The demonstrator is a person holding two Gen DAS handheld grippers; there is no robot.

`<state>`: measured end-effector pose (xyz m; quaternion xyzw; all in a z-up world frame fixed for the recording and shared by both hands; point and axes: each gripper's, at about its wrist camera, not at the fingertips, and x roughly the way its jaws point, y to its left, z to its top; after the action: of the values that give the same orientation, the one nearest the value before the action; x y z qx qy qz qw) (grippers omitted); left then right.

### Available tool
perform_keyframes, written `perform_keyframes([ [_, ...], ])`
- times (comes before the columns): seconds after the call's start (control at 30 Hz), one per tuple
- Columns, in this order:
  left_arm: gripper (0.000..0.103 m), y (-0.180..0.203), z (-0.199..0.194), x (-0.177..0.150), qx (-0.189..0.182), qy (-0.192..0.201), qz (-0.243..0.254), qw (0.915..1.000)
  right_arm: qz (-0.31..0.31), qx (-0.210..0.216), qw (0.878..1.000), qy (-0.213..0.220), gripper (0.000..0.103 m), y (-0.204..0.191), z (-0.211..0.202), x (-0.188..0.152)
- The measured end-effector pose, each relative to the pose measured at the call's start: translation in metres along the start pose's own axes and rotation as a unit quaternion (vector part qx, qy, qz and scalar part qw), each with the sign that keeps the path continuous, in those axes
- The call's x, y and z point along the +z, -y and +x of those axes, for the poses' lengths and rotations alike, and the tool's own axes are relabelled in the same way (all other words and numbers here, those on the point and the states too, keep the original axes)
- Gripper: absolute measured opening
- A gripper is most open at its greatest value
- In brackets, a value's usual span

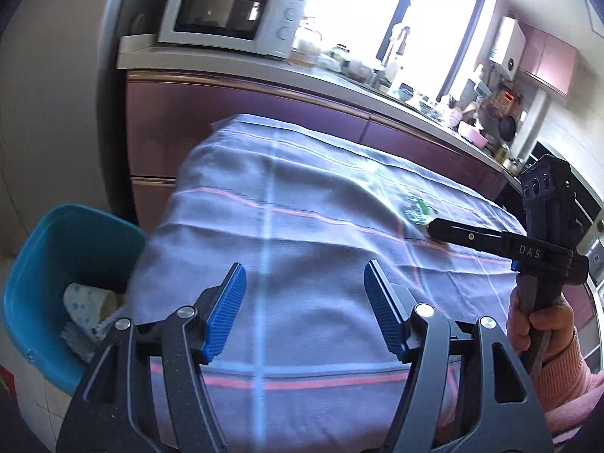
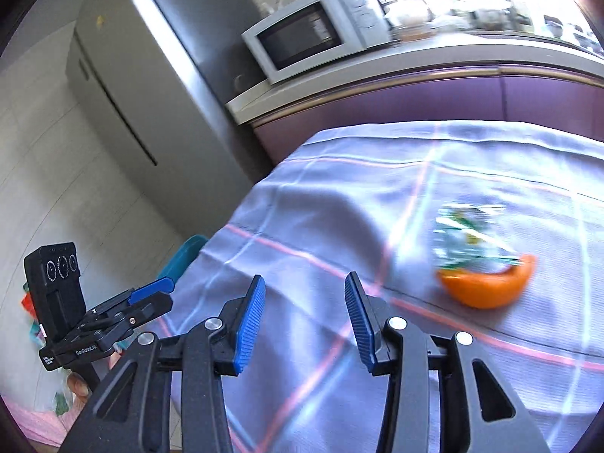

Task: Collect trash
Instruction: 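Move both tools back over the remaining orange peels and wrapper, then grasp an orange peel with the left tool while the right grasps the green-printed wrapper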

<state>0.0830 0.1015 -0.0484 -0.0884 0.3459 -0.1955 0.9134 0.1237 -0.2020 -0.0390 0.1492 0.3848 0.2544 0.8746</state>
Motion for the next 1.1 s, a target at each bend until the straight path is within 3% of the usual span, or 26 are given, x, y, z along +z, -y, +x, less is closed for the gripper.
perform_keyframes([
  [0.33,0.064,0.052,0.039,0.004,-0.036,-0.028,0.034,0.9984,0.051,-0.068,0.995,0.051,0.042,0.065,-0.042,0.002],
  [0.6,0.064,0.074,0.061,0.004,-0.050,-0.051,0.048,0.9963,0.090,-0.066,0.993,0.035,0.042,0.110,-0.031,0.007],
  [1.0,0.064,0.087,0.079,0.004,-0.056,-0.072,0.054,0.9943,0.043,-0.002,0.999,-0.013,0.033,0.078,-0.017,-0.008],
  [1.1,0.064,0.094,0.083,0.005,-0.058,-0.075,0.061,0.9937,0.038,-0.007,0.999,-0.007,0.033,0.074,-0.021,-0.007],
])
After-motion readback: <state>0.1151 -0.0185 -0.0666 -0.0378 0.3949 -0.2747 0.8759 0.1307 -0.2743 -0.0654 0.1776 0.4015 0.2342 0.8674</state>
